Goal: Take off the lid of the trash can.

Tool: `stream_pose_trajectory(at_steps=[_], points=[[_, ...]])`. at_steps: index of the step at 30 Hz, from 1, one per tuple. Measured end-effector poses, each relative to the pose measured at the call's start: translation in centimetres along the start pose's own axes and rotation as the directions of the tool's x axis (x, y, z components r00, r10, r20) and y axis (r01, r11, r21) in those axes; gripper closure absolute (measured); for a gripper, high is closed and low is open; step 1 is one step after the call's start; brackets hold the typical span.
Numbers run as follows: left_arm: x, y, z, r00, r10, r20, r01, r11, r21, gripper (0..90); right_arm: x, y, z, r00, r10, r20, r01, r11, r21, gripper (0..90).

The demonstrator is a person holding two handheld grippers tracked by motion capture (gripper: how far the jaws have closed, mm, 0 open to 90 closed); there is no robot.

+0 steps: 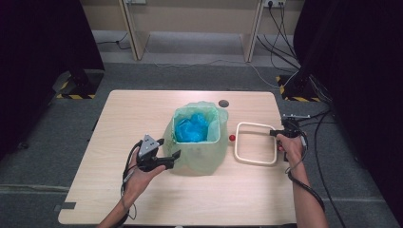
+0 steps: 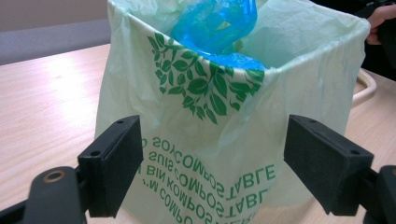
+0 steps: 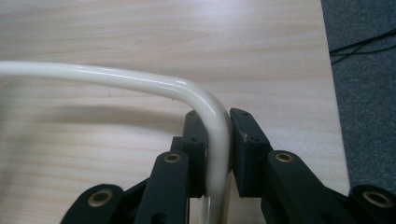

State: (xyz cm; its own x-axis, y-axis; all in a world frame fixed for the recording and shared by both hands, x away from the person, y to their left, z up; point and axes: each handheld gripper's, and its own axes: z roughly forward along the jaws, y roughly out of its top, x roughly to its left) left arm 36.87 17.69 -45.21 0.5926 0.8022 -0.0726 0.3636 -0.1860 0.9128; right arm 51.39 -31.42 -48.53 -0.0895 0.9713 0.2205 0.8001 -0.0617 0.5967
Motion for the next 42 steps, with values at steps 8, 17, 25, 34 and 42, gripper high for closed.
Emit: stream_pose_trajectory(at_steps=[8,17,25,34,42], points=[[0.9,-0.4,-0.5,0.9994,-0.029,-0.017,0.028,0.9996,-0.005,19.0,-0.3,-0.5,0.5,0.9997,0.009,0.024,-0.009,1.0,0.007,75.8],[0.6,-0.7,-0.3,0.9997,-0.025,-0.004,0.025,0.9997,0.006,19.0,0.1,0.0,0.1,0.9995,-0.016,0.029,0.016,1.0,0.005,55.8],[0.6,-1.2,-0.1,0.9992,-0.04,-0.002,0.04,0.999,0.018,18.7,2.5,-0.1,-2.2,0.9975,-0.049,-0.051,0.043,0.993,-0.113,27.3],[0.4,-1.1,-0.1,0.9993,-0.038,0.003,0.038,0.9991,0.016,18.3,6.8,-1.2,-2.8,0.9765,-0.155,-0.149,0.133,0.979,-0.152,24.5],[0.3,-1.1,0.1,0.9992,-0.038,0.007,0.038,0.9991,0.02,18.3,9.0,-0.8,-3.4,0.9638,-0.188,-0.189,0.153,0.971,-0.181,22.5]])
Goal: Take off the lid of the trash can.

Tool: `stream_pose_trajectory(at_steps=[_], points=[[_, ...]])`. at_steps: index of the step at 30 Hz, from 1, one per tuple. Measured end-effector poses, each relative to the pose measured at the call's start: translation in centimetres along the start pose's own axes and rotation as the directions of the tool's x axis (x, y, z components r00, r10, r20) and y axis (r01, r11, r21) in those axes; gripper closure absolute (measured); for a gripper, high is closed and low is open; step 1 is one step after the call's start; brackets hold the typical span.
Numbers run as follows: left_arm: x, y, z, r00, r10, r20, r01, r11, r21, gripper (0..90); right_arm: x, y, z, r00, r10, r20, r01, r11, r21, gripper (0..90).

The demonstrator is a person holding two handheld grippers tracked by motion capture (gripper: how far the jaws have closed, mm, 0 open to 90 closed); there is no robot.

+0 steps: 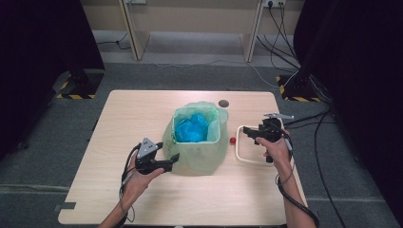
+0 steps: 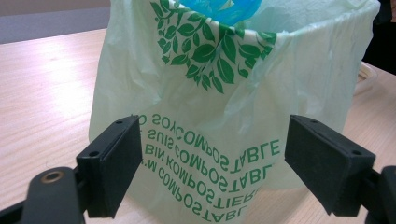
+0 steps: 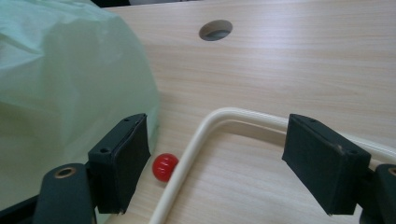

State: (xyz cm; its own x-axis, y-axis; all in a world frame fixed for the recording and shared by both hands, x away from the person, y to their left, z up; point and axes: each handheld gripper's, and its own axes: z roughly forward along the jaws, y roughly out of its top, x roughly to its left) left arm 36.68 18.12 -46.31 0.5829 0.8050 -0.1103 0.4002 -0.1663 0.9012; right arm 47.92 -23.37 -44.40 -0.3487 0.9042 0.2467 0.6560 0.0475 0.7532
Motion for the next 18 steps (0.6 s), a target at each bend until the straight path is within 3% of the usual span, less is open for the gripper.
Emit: stream_pose_trajectory(at_steps=[6,11,18], points=[[0.0,-0.2,0.2,1.0,-0.002,-0.001,0.002,0.9999,0.01,18.4,1.0,0.2,0.0,0.9995,-0.015,-0.029,0.015,1.0,-0.009,22.5],[0.2,-0.2,0.2,0.9999,-0.011,-0.005,0.011,0.9999,0.009,18.4,1.9,0.4,-0.5,0.9965,-0.03,-0.078,0.029,0.999,-0.019,21.2],[0.1,-0.4,0.3,1.0,-0.003,-0.001,0.003,0.9999,0.014,18.1,2.7,0.7,-0.7,0.9941,-0.045,-0.099,0.043,0.999,-0.021,20.8]])
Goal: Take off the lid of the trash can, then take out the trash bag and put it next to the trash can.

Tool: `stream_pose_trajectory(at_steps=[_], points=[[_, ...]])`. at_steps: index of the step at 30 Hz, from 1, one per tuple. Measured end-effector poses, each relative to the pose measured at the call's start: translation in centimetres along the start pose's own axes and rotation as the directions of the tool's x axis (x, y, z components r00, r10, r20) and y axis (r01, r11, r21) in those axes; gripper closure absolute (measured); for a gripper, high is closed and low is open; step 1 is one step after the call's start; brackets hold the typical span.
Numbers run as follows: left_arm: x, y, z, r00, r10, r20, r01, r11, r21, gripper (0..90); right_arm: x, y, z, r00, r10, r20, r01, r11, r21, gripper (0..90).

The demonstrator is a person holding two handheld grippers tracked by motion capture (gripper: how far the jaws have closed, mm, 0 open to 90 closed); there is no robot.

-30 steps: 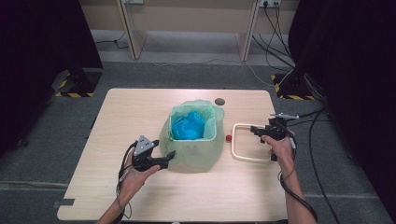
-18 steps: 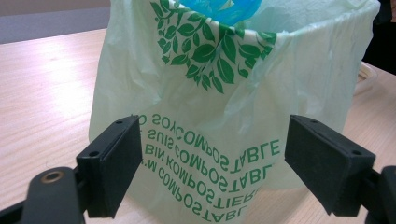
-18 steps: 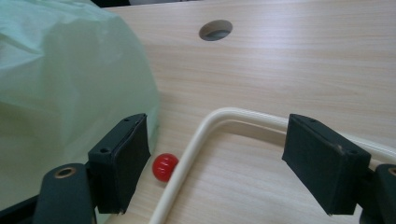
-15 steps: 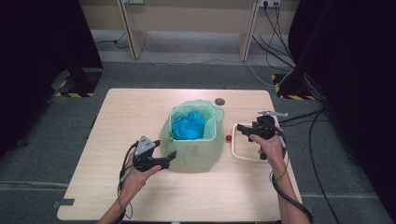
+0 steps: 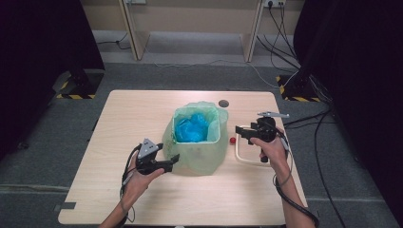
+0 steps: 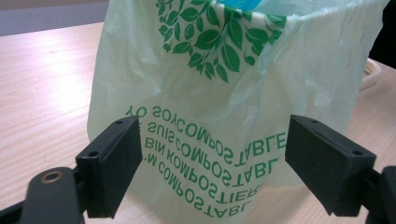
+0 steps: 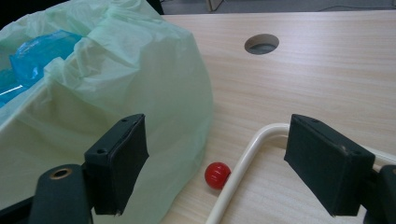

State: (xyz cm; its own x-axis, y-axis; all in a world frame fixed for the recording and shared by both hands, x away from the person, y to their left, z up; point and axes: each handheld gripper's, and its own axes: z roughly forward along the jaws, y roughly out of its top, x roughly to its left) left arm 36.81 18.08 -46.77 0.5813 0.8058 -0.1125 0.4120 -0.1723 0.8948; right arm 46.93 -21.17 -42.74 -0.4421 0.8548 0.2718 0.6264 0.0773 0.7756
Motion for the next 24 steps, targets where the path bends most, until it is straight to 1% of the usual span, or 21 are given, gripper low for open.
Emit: stream_pose_trajectory(at_steps=[3,6,11,12,14,15,19,21,24], points=[[-0.1,0.1,0.0,1.0,0.003,0.001,-0.003,1.0,-0.002,18.1,0.5,0.1,0.1,0.9999,-0.013,-0.006,0.013,1.0,0.001,20.7],[-0.1,0.3,-0.2,1.0,0.004,0.0,-0.004,0.9999,-0.011,17.8,1.1,0.5,0.2,0.9999,-0.009,-0.01,0.009,1.0,-0.004,21.1],[-0.2,0.5,-0.1,1.0,0.004,0.0,-0.004,0.9999,-0.015,17.2,2.0,1.6,0.4,0.9993,-0.03,-0.02,0.03,0.999,-0.015,21.1],[-0.3,0.5,0.0,1.0,0.0,0.005,0.0,0.9999,-0.016,17.0,2.2,1.9,0.5,0.9993,-0.031,-0.019,0.031,0.999,-0.01,21.1],[-0.6,0.6,0.1,0.9998,-0.007,0.02,0.007,0.9998,-0.017,14.7,2.6,2.5,0.7,0.9986,-0.05,-0.019,0.05,0.999,-0.008,21.1],[-0.8,0.6,0.2,0.9997,-0.006,0.025,0.006,0.9998,-0.019,15.2,2.8,2.9,0.9,0.9981,-0.058,-0.021,0.058,0.998,-0.006,21.1],[-1.2,0.9,0.5,0.9998,0.014,0.015,-0.013,0.9997,-0.022,14.9,3.4,4.1,1.7,0.9974,-0.068,-0.022,0.068,0.998,0.005,21.1],[-1.3,1.0,0.6,0.9996,0.028,0.003,-0.028,0.9994,-0.023,15.0,3.7,4.5,2.1,0.9962,-0.086,-0.009,0.086,0.996,0.019,21.1],[-1.4,1.1,0.6,0.9993,0.037,0.002,-0.037,0.999,-0.024,15.1,4.3,5.3,2.7,0.9953,-0.097,-0.008,0.097,0.995,0.03,21.4]])
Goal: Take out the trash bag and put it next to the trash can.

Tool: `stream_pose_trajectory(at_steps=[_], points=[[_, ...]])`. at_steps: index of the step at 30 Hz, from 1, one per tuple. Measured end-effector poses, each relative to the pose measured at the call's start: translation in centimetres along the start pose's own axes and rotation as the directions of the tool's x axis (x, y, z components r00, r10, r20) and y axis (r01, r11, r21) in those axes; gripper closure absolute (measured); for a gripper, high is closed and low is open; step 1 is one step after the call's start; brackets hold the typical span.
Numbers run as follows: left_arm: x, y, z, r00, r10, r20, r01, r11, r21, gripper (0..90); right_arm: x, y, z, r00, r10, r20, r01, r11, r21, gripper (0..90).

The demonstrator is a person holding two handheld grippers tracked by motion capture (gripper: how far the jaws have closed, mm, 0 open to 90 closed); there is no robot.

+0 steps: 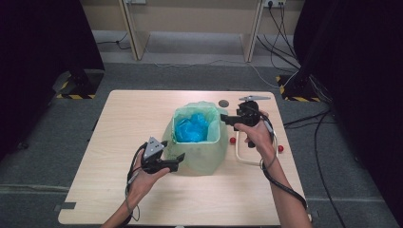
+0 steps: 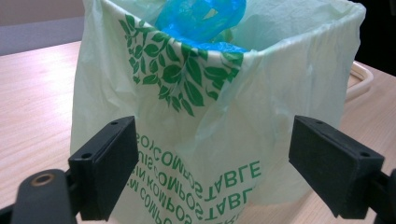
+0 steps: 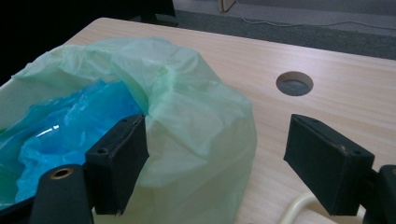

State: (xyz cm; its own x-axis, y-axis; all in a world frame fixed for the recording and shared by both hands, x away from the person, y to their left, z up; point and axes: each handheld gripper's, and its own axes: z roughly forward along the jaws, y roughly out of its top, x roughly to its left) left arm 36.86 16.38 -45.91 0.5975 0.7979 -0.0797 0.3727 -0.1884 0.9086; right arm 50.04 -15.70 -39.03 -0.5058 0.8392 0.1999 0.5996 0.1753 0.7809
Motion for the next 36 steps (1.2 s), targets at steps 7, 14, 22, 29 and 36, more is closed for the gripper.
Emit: stream_pose_trajectory(at_steps=[7,14,22,29,36], points=[[0.0,0.4,0.0,0.9999,0.012,-0.008,-0.012,0.9999,-0.004,16.8,1.0,1.7,1.4,0.9995,-0.029,-0.009,0.029,0.999,0.02,23.6],[-0.5,0.8,0.3,0.9996,0.028,0.0,-0.028,0.9996,-0.005,20.0,2.4,3.1,3.4,0.9974,-0.07,-0.016,0.07,0.996,0.061,32.4],[-0.8,0.9,0.4,0.9963,0.084,-0.021,-0.084,0.9964,0.009,32.8,2.6,2.8,5.9,0.9901,-0.139,0.02,0.134,0.978,0.162,49.3],[-0.6,0.9,-0.3,0.9951,0.089,-0.042,-0.089,0.996,-0.002,52.0,3.2,2.6,6.1,0.9817,-0.19,0.007,0.186,0.967,0.171,71.8],[-0.5,1.0,-1.4,0.9923,0.114,-0.047,-0.116,0.9926,-0.036,74.6,3.5,2.8,5.1,0.9793,-0.199,0.037,0.192,0.972,0.133,77.6]])
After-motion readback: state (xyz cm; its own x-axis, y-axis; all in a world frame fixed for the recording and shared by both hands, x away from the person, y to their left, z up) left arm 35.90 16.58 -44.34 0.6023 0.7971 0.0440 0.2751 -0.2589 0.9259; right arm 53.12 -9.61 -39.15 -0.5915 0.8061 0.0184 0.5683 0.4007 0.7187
